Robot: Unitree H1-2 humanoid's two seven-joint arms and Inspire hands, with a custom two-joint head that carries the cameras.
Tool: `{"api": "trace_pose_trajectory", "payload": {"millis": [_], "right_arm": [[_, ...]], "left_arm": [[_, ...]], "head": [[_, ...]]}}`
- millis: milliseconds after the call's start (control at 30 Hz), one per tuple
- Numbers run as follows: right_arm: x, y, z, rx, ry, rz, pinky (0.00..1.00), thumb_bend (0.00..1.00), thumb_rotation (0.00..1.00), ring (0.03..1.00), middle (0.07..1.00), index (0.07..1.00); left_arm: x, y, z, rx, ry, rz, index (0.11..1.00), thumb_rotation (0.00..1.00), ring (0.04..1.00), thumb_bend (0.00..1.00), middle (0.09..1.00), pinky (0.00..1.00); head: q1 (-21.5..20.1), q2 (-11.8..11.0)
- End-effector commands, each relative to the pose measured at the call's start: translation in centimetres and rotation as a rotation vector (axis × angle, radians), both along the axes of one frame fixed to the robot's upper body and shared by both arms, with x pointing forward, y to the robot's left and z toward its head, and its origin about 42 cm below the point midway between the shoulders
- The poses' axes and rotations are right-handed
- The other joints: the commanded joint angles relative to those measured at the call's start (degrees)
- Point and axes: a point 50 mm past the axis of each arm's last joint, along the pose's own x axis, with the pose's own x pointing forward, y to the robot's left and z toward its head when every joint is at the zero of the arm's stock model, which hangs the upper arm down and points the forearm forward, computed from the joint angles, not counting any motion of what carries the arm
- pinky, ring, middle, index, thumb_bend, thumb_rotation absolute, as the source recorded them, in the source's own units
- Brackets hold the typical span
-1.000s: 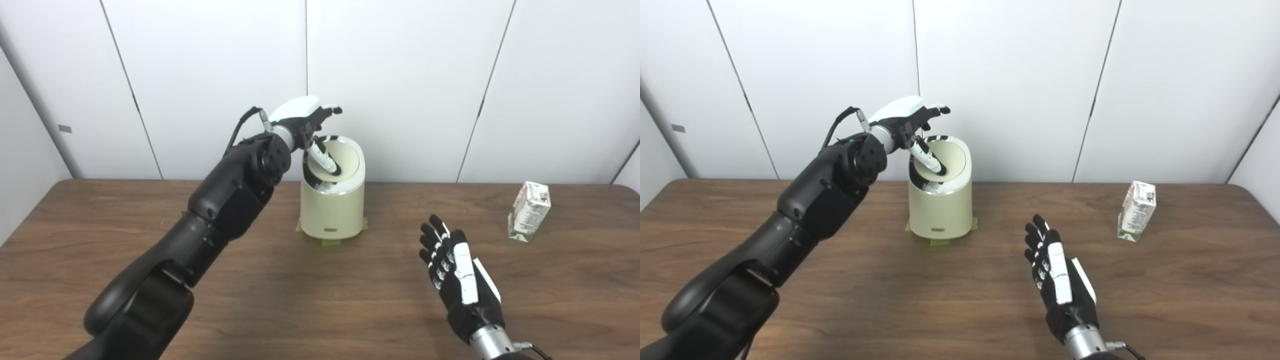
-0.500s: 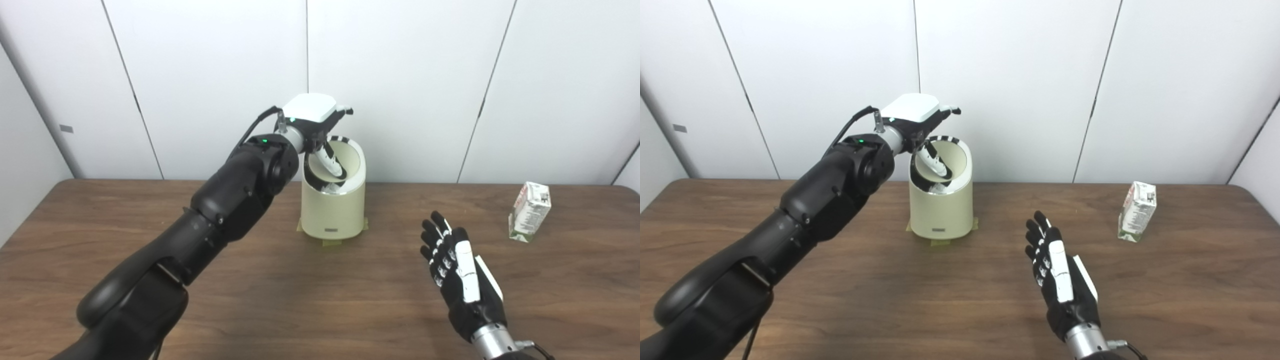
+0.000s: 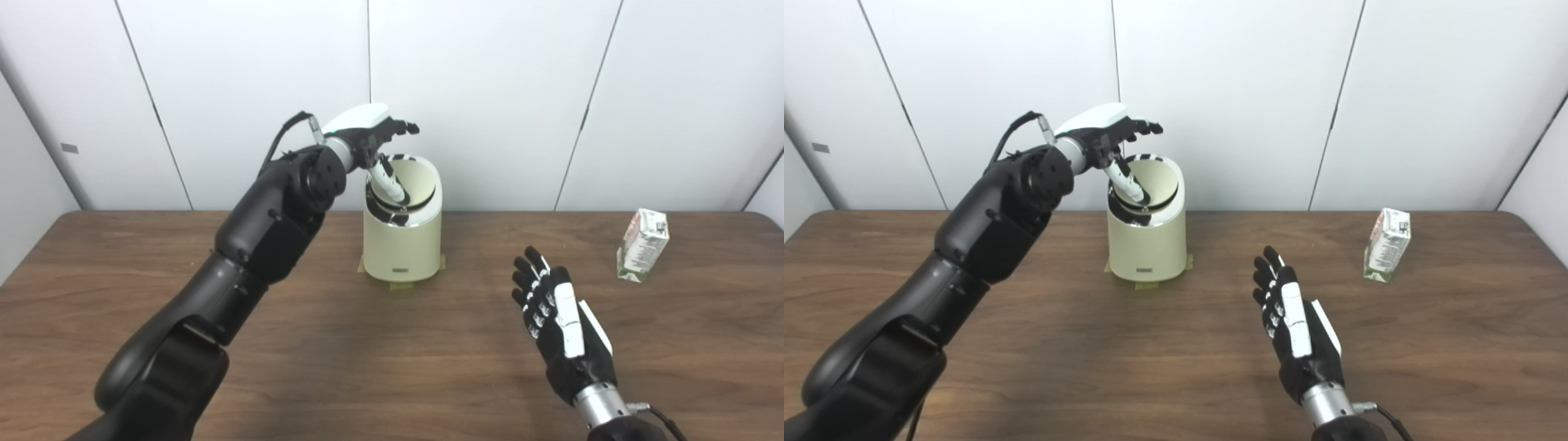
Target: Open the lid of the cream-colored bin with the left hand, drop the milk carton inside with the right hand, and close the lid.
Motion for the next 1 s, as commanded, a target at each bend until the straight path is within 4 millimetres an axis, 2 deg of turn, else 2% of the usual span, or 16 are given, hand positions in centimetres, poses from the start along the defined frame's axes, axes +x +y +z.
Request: {"api": "trace_pose_trajectory", "payload": {"millis": [0, 67, 167, 267, 400, 533, 600, 633, 667, 733, 767, 800, 867, 933, 967], "right_arm": [[0.4, 0.1, 1.9, 0.003, -0.081, 0.011, 1.00, 0.66, 0.99, 0.994, 0.978, 0.995], [0.4, 0.0, 1.9, 0.004, -0.081, 0.012, 1.00, 0.66, 0.99, 0.996, 0.981, 0.996], [0.5, -0.2, 1.9, 0.004, -0.081, 0.013, 1.00, 0.66, 0.99, 0.999, 0.986, 0.996], [0.5, -0.4, 1.7, 0.000, -0.081, 0.014, 1.00, 0.66, 0.99, 0.994, 0.982, 0.994], [0.5, -0.6, 1.7, -0.001, -0.077, 0.012, 1.00, 0.66, 1.00, 0.992, 0.979, 0.990], [0.4, -0.9, 1.7, -0.006, -0.081, 0.012, 1.00, 0.66, 1.00, 0.991, 0.982, 0.993], [0.4, -1.1, 1.6, -0.009, -0.084, 0.006, 1.00, 0.66, 0.97, 0.986, 0.981, 0.993], [0.3, -1.2, 1.6, -0.009, -0.086, 0.001, 0.99, 0.66, 0.95, 0.983, 0.978, 0.992], [0.3, -1.3, 1.6, -0.010, -0.087, -0.003, 0.99, 0.67, 0.91, 0.979, 0.974, 0.989], [0.2, -1.5, 1.6, -0.018, -0.087, -0.015, 0.96, 0.67, 0.86, 0.971, 0.965, 0.981], [0.2, -1.6, 1.7, -0.024, -0.082, -0.025, 0.95, 0.68, 0.83, 0.963, 0.959, 0.973], [0.2, -1.7, 1.7, -0.033, -0.081, -0.032, 0.93, 0.68, 0.80, 0.952, 0.953, 0.966], [0.1, -2.0, 1.9, -0.043, -0.086, -0.044, 0.89, 0.64, 0.67, 0.934, 0.949, 0.959], [0.1, -2.5, 1.8, -0.040, -0.094, -0.061, 0.88, 0.64, 0.59, 0.931, 0.948, 0.957], [0.0, -2.8, 1.7, -0.033, -0.099, -0.071, 0.88, 0.67, 0.52, 0.924, 0.948, 0.953]], "left_arm": [[-1.4, -0.3, 4.0, -0.167, -0.126, -0.004, 0.843, 0.06, 0.792, 0.69, 0.833, 0.68], [-3.0, 0.2, 4.2, -0.305, -0.172, 0.014, 0.815, 0.08, 0.789, 0.62, 0.803, 0.72], [-4.8, 0.9, 3.7, -0.418, -0.203, 0.036, 0.796, 0.06, 0.804, 0.55, 0.794, 0.77], [-6.6, 1.7, 2.3, -0.518, -0.186, 0.033, 0.812, 0.01, 0.795, 0.47, 0.816, 0.71], [-8.6, 2.5, 0.3, -0.616, -0.139, 0.030, 0.812, 0.00, 0.800, 0.44, 0.812, 0.71], [-10.9, 3.5, -2.2, -0.694, -0.089, 0.057, 0.819, 0.08, 0.792, 0.40, 0.820, 0.73], [-12.3, 4.5, -3.7, -0.726, -0.067, 0.078, 0.834, 0.19, 0.817, 0.35, 0.836, 0.76], [-13.0, 5.0, -4.5, -0.743, -0.057, 0.088, 0.841, 0.24, 0.828, 0.33, 0.843, 0.77], [-13.6, 5.5, -5.2, -0.759, -0.048, 0.097, 0.849, 0.34, 0.841, 0.32, 0.852, 0.79], [-14.9, 6.5, -6.6, -0.782, -0.031, 0.104, 0.857, 0.44, 0.859, 0.34, 0.866, 0.82], [-15.5, 6.9, -7.3, -0.796, -0.023, 0.109, 0.862, 0.48, 0.864, 0.35, 0.870, 0.82], [-16.3, 7.3, -8.1, -0.809, -0.012, 0.111, 0.870, 0.47, 0.864, 0.36, 0.874, 0.83], [-17.8, 7.7, -9.7, -0.828, 0.007, 0.115, 0.897, 0.46, 0.872, 0.36, 0.894, 0.85], [-19.0, 7.9, -10.9, -0.837, 0.019, 0.119, 0.907, 0.50, 0.878, 0.37, 0.904, 0.85], [-19.5, 8.0, -11.5, -0.842, 0.024, 0.122, 0.925, 0.54, 0.902, 0.36, 0.931, 0.88]], "head": [[0.04, 0.07], [0.00, -0.01], [-0.14, -0.25], [-0.31, -0.28], [-0.52, -0.28], [-0.49, -0.24], [-0.52, -0.21], [-0.54, -0.18], [-0.70, -0.08], [-0.92, -0.07], [-1.01, 0.04], [-0.98, 0.11], [-1.14, 0.17], [-1.47, 0.24], [-1.47, 0.24]]}}
